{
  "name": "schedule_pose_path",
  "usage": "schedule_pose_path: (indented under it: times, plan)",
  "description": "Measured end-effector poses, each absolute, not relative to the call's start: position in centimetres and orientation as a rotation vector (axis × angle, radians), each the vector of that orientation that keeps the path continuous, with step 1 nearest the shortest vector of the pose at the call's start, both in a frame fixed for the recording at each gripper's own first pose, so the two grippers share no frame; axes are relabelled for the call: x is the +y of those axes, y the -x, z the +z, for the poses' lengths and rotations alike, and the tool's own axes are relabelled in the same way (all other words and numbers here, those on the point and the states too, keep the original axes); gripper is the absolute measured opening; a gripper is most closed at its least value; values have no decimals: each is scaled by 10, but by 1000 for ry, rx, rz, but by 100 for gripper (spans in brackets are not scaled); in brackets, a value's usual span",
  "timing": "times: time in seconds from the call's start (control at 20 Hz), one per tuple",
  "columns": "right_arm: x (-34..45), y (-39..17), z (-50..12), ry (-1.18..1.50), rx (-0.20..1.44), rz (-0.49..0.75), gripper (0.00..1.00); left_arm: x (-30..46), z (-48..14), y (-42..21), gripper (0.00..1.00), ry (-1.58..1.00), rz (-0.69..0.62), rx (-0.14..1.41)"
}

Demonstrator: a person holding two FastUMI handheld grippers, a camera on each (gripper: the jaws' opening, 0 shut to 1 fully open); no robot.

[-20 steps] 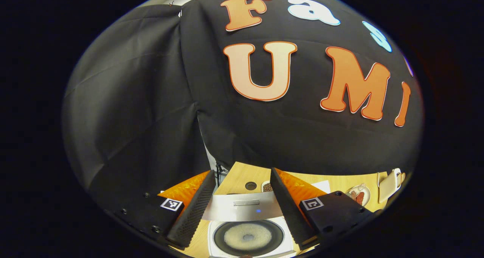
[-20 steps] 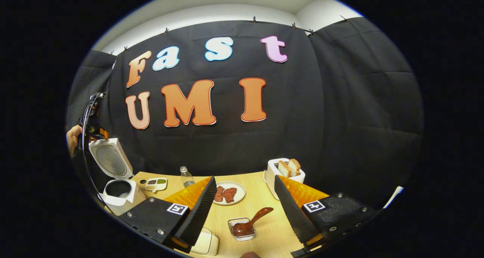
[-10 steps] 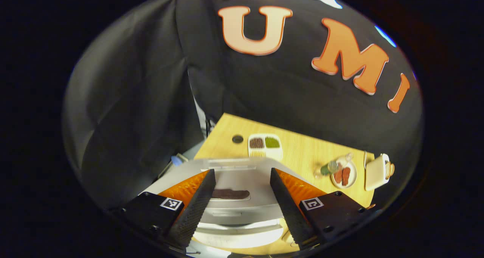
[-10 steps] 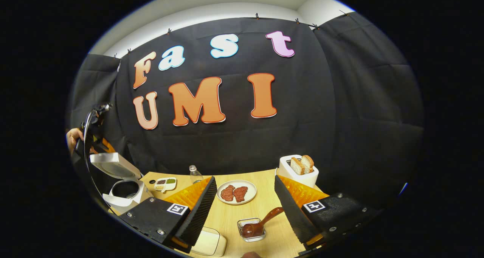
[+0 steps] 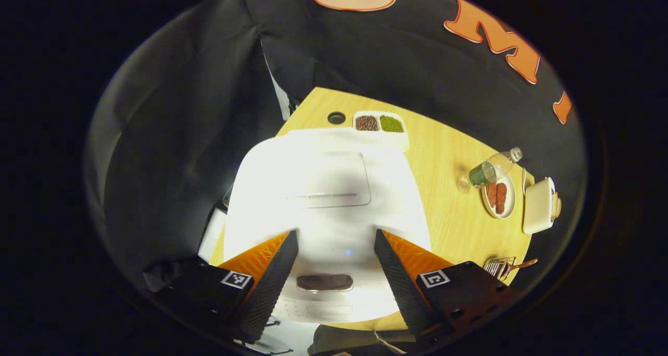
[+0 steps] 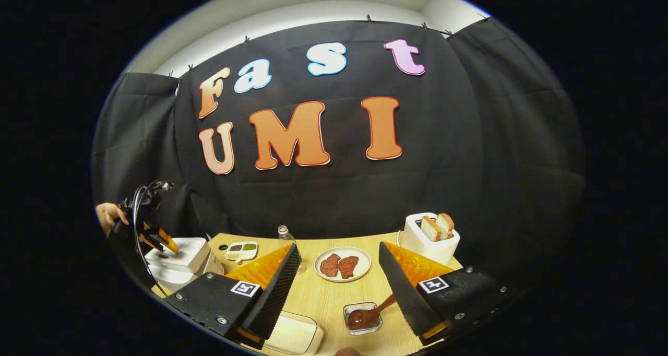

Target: Close the left gripper, press the button to open the rice cooker; take a wooden spoon from the chopstick holder with the right hand, scoop a spoonful of rice and pour it into the rice cooker, then put the wooden spoon back into the chopstick holder.

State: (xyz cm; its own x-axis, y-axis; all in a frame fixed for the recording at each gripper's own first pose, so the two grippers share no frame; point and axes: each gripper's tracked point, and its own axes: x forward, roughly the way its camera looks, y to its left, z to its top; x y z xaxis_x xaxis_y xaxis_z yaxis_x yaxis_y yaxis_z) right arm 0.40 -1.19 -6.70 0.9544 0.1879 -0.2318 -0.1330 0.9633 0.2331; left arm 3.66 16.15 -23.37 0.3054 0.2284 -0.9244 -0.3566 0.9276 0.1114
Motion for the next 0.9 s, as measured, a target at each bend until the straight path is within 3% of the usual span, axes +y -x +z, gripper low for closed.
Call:
schedule_pose_path:
  times: [0.45, 0.9]
  plan:
    - [10, -13, -57, -190, 246, 210, 95, 153, -237, -31, 99, 121, 362, 1148]
    - [34, -21, -29, -104, 172, 237, 95, 126, -114, -69, 99, -68, 243, 678]
